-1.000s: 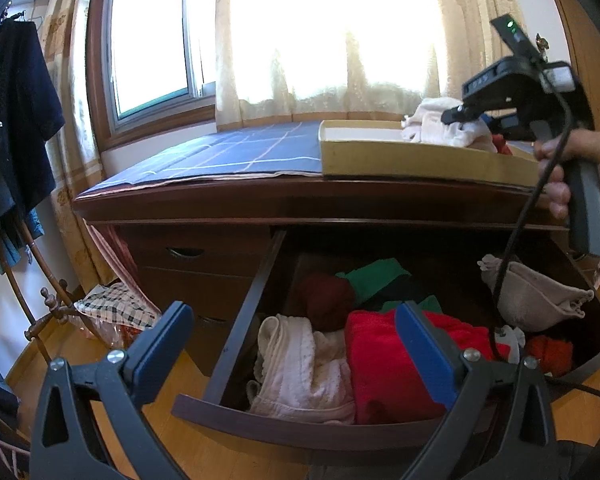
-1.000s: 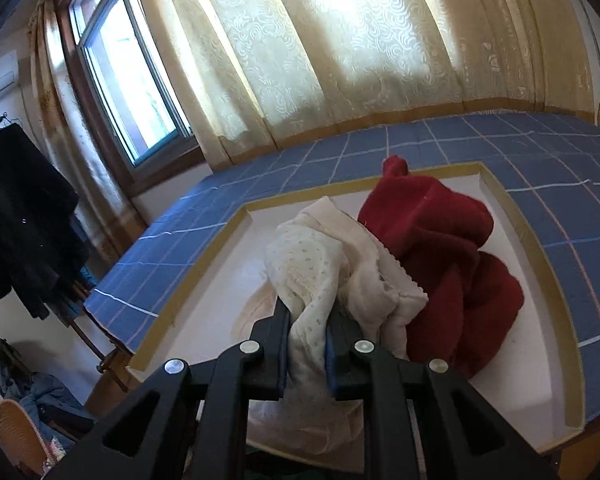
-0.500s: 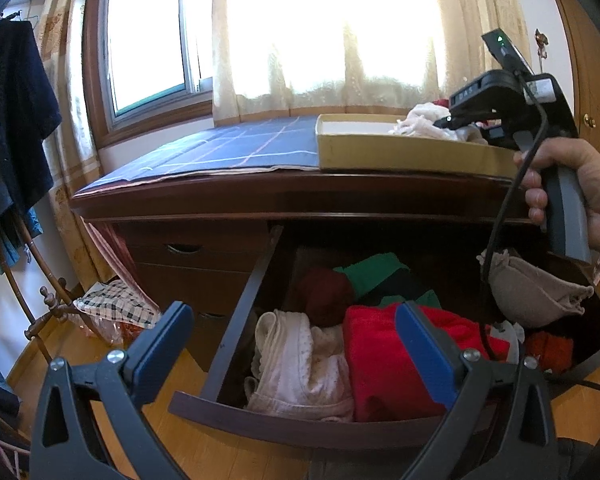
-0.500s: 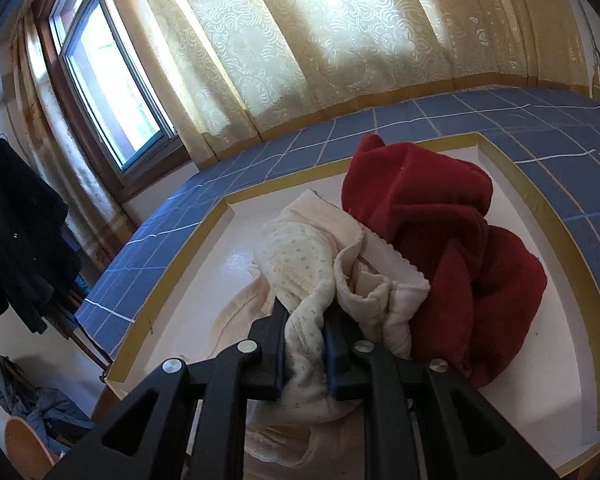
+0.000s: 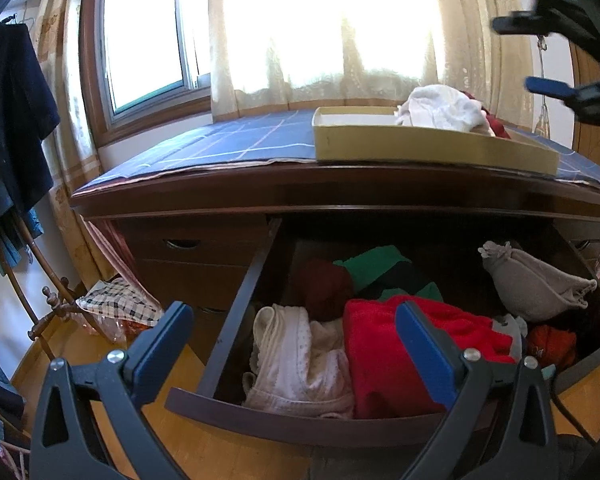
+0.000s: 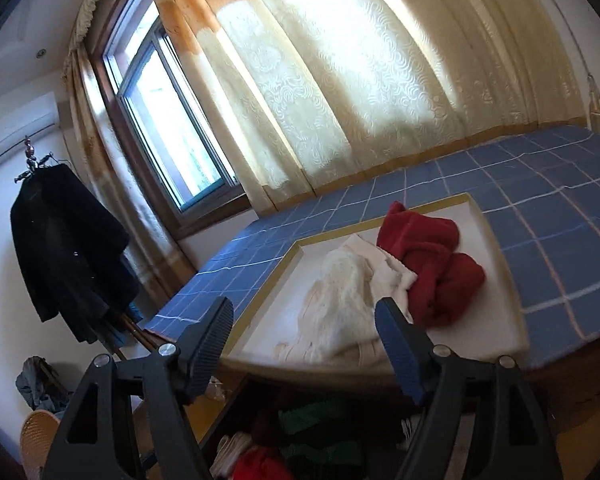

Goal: Take underwear out of drawer
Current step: 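Lower the right gripper into the drawer and grasp the beige underwear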

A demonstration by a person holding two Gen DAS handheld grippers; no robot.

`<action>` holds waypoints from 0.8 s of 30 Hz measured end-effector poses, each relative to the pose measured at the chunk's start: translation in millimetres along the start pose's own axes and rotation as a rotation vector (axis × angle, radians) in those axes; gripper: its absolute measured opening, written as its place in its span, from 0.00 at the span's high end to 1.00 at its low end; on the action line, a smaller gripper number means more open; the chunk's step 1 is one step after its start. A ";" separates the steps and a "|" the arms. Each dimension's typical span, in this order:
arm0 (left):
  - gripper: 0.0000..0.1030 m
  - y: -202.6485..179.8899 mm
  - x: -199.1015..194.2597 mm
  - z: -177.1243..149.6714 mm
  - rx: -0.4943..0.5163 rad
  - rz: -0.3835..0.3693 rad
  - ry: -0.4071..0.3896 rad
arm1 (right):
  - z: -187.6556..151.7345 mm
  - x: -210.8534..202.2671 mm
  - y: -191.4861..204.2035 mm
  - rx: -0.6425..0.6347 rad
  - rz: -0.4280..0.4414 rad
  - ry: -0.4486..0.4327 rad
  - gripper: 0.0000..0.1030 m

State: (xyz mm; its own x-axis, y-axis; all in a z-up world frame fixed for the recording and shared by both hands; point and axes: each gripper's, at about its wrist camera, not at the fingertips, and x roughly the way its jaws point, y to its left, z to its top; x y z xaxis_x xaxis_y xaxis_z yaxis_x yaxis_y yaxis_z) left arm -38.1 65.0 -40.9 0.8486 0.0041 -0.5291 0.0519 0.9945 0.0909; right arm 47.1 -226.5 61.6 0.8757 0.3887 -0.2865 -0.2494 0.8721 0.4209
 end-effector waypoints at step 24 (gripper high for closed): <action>0.00 -15.4 -14.7 3.1 0.050 -0.028 -0.033 | -124.9 -57.1 -51.3 -0.070 -0.244 0.261 0.27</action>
State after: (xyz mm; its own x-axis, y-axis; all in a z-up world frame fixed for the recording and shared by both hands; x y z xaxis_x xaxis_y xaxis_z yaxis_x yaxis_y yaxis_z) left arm -49.8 49.2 -31.9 0.8634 -0.0279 -0.5037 0.1013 0.9877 0.1190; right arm -41.8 -256.3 -51.1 0.7804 0.2217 -0.5847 -0.0820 0.9633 0.2557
